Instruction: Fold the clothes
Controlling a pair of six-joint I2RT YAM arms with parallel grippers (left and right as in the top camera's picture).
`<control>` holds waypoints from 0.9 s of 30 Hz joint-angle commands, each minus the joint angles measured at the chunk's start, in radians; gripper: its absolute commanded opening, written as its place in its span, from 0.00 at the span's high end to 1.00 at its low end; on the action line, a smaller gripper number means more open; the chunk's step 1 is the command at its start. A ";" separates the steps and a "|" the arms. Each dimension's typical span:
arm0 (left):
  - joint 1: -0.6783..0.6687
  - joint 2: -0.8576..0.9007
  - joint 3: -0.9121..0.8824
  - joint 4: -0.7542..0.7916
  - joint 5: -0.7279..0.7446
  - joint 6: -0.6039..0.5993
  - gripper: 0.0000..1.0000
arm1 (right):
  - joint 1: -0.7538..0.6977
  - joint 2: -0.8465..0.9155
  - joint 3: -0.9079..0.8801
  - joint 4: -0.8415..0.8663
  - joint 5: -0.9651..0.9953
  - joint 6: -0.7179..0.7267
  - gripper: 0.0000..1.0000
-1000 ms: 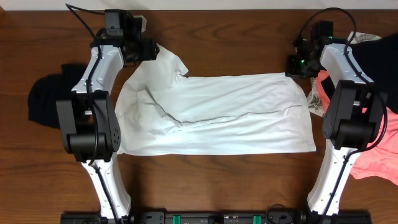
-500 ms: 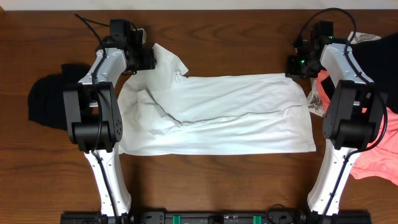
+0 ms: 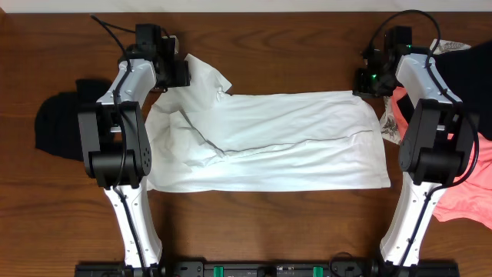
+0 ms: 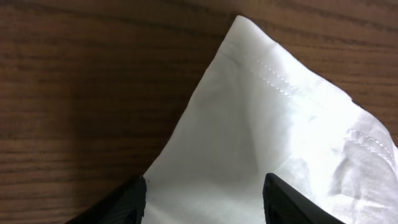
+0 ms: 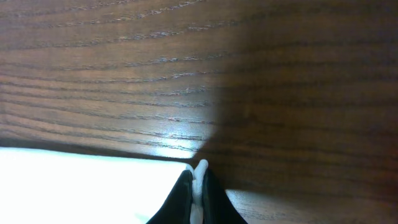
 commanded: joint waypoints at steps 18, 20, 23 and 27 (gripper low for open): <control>0.012 -0.001 0.005 -0.041 -0.081 0.018 0.32 | 0.003 0.039 -0.005 -0.008 0.026 0.014 0.94; 0.005 -0.001 0.005 -0.063 -0.075 0.018 0.41 | 0.003 0.039 -0.005 -0.011 0.026 0.014 0.94; -0.004 -0.001 0.005 -0.085 -0.071 0.018 0.55 | 0.003 0.039 -0.005 -0.012 0.026 0.014 0.94; -0.008 -0.001 0.005 -0.100 -0.053 0.018 0.75 | 0.005 0.039 -0.005 -0.012 0.026 0.014 0.94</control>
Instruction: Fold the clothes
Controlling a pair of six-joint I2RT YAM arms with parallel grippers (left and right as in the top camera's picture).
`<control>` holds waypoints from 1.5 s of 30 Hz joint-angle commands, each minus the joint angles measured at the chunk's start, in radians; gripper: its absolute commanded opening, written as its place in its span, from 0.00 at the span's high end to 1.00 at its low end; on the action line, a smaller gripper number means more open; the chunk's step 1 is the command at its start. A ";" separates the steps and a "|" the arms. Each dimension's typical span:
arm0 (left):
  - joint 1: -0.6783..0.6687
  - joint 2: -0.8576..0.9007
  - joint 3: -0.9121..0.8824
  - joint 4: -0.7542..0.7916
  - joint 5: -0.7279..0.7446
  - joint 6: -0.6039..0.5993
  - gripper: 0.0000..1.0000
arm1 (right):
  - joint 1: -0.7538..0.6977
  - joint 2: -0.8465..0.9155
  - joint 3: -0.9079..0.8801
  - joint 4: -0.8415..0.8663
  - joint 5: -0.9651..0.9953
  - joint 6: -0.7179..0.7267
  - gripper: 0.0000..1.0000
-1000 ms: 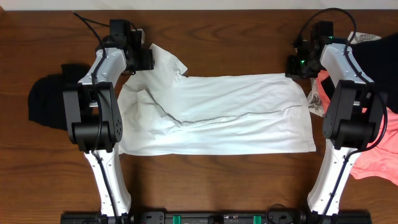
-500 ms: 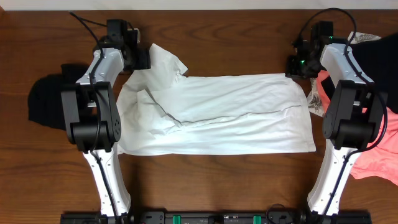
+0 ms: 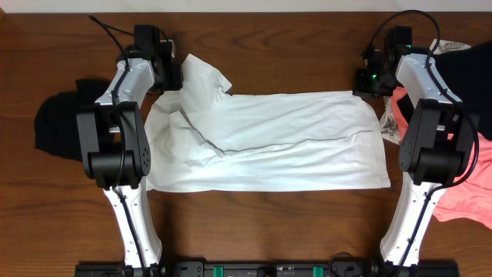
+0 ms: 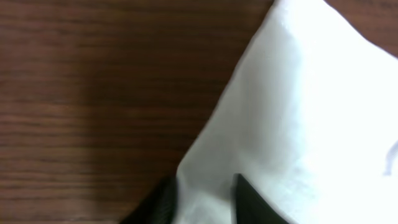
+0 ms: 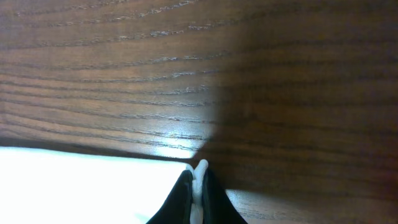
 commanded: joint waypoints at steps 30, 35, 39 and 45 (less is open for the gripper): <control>-0.010 -0.189 -0.002 -0.216 0.097 0.003 0.94 | 0.002 -0.005 -0.005 -0.038 0.026 0.014 0.99; -0.010 -0.191 -0.002 -0.287 0.097 0.003 0.94 | -0.002 -0.034 -0.005 -0.103 0.026 0.014 0.99; -0.010 -0.199 -0.002 -0.336 0.105 -0.005 0.94 | -0.010 -0.052 -0.005 -0.171 0.026 0.014 0.99; -0.010 -0.217 -0.002 -0.391 0.124 -0.005 0.94 | -0.027 -0.094 -0.005 -0.223 0.026 0.014 0.99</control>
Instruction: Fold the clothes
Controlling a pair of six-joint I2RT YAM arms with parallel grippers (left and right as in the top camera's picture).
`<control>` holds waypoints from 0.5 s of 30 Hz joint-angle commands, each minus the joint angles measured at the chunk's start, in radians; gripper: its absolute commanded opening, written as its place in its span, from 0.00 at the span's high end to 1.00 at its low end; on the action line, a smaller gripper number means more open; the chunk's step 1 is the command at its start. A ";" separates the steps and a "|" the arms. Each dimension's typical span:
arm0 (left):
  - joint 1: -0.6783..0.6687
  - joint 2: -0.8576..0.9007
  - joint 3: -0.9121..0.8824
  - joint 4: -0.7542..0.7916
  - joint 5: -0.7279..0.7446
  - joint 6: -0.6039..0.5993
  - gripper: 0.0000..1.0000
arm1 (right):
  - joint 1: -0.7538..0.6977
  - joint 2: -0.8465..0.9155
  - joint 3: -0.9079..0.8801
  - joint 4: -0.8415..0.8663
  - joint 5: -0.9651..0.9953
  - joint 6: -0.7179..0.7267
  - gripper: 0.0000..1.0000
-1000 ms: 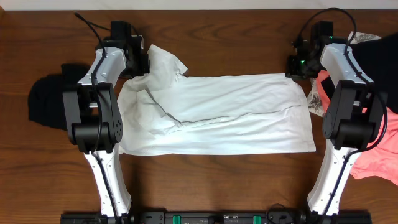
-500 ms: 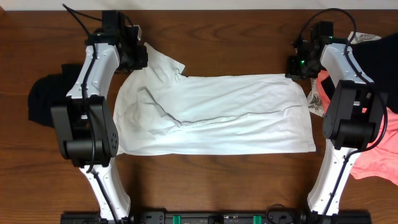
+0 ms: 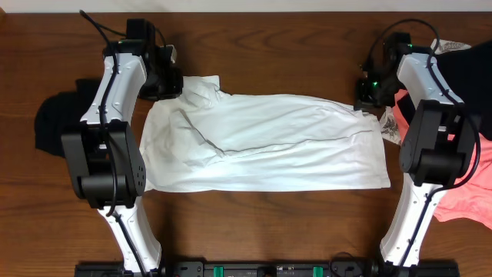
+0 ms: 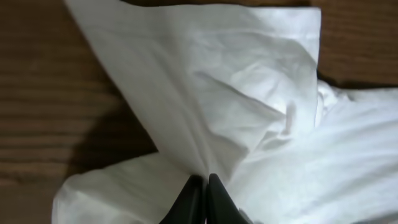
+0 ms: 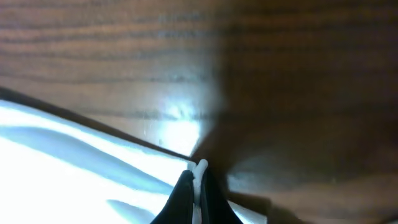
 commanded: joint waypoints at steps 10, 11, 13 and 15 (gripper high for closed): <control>0.003 -0.118 -0.002 -0.122 0.018 -0.008 0.94 | -0.031 -0.200 -0.003 -0.060 0.011 0.010 0.99; 0.005 -0.128 -0.002 -0.135 0.018 -0.008 0.94 | -0.031 -0.208 -0.003 -0.069 0.011 0.010 0.99; 0.011 -0.151 -0.002 -0.173 0.018 -0.008 0.94 | -0.031 -0.220 -0.003 -0.101 0.011 0.010 0.99; 0.019 -0.168 -0.002 -0.213 0.018 -0.008 0.94 | -0.031 -0.222 -0.003 -0.137 0.024 0.010 0.99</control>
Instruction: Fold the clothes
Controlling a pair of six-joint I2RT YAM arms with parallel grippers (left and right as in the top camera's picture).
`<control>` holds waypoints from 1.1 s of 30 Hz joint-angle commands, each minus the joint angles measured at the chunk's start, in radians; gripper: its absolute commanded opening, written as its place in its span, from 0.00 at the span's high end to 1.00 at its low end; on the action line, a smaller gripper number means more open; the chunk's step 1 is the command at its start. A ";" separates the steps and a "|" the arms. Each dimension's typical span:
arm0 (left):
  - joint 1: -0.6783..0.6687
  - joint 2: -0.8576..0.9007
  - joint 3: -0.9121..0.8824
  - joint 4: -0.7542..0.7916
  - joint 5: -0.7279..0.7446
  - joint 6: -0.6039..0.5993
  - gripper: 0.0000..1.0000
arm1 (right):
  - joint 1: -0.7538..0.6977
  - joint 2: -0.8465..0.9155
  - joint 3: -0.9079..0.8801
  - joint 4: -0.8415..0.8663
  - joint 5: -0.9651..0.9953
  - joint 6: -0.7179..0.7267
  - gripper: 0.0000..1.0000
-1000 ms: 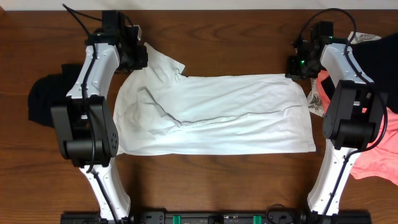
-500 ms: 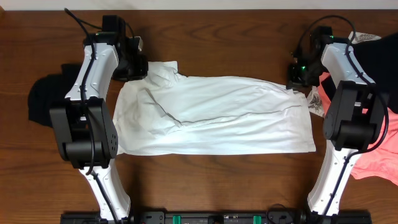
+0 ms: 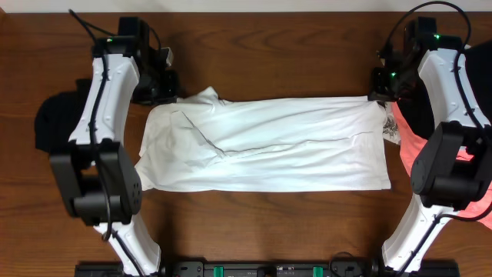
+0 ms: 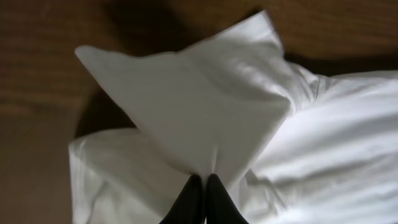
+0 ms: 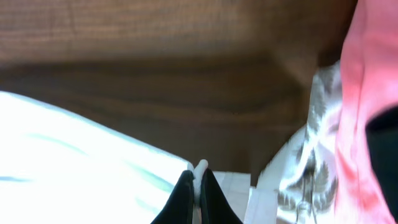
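Observation:
A white shirt [image 3: 269,146] lies spread across the middle of the wooden table. My left gripper [image 3: 171,91] is shut on the shirt's sleeve [image 4: 193,118] at the far left corner, the cloth hanging from the closed fingers [image 4: 200,199]. My right gripper [image 3: 378,94] is shut on the shirt's far right corner, a pinch of white fabric [image 5: 200,168] showing between its fingers [image 5: 186,199]. The shirt's far edge runs nearly straight between the two grippers.
A dark garment [image 3: 54,123] lies at the left table edge. At the right lie a coral-pink garment [image 3: 461,185], a black one [image 3: 469,69] and a white patterned cloth [image 3: 388,127]; the patterned cloth [image 5: 305,168] and pink one [image 5: 360,93] sit close beside my right gripper.
Both grippers, each still holding a far corner, stand further apart. The shirt's far edge is straighter, and the sleeve at the left has folded in smaller.
My left gripper stood open around the spread sleeve, my right shut on the far right corner. The left jaws then stood narrower over the sleeve edge. Then the left was shut on the sleeve, lifted. Now the far edge is pulled straight between both.

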 commanded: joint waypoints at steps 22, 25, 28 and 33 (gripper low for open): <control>0.048 -0.048 -0.009 -0.266 -0.034 -0.008 0.94 | -0.008 -0.021 -0.003 -0.296 0.216 0.010 0.96; 0.048 -0.048 -0.009 -0.222 -0.032 -0.009 0.94 | -0.006 -0.021 -0.003 -0.295 0.216 0.010 0.96; 0.044 -0.048 -0.009 -0.154 -0.027 -0.009 0.91 | -0.006 -0.021 -0.003 -0.290 0.216 0.010 0.96; 0.043 -0.040 -0.009 -0.010 -0.015 -0.008 0.52 | -0.006 -0.021 -0.003 -0.288 0.216 0.010 0.96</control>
